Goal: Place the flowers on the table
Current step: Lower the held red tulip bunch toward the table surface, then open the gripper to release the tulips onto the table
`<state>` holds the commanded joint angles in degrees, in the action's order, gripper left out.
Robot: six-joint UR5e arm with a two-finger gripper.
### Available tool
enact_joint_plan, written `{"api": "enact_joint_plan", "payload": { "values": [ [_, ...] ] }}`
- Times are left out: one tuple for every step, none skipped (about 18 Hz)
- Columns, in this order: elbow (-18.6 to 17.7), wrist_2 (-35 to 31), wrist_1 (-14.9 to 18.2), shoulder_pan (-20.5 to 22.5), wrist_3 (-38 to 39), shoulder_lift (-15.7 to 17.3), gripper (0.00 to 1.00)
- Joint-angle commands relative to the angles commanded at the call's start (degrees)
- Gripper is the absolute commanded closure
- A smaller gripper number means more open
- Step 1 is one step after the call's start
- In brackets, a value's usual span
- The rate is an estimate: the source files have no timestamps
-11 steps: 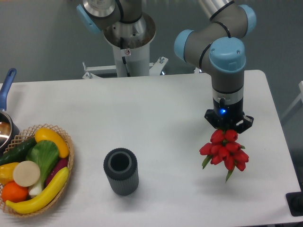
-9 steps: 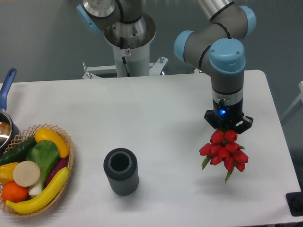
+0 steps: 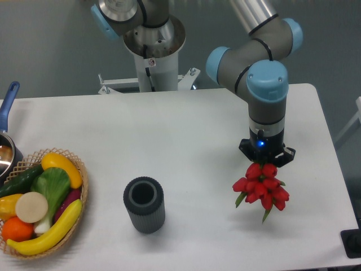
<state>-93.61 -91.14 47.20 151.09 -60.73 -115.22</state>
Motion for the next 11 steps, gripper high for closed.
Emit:
{"api": "enact_joint_plan", "payload": {
  "values": [
    [0.00,0.00,-0.52,-0.18,0.00,-0.53,0.84],
    [-0.17,0.00,-1.57,-0.27,0.00,-1.06,0.83],
    [-0.26,0.00,-2.45,-0.27,0.09,-1.41,0.81],
    [0.00,0.00,-2.98,-0.79,0.09,-1.94,0.80],
    [0.09,-0.09,-3.16,-0.97,0.17,-2.20,0.77],
    [0.09,0.00,-3.25,-1.06,0.09,-2.38,0.72],
    [0.18,0.09,-3.25,-1.06,0.09,-2.47,0.63],
    [0.18,0.09,-3.34,-1.15,0.00,-2.90,0.55],
    [0.27,0.09,-3.34,-1.15,0.00,-3.08,0.47],
    [0.27,0.17,-3.34,-1.24,-0.09,-3.17,0.39],
    [0.35,0.26,-3.43,-1.15,-0.18,-3.26,0.15]
  ]
}}
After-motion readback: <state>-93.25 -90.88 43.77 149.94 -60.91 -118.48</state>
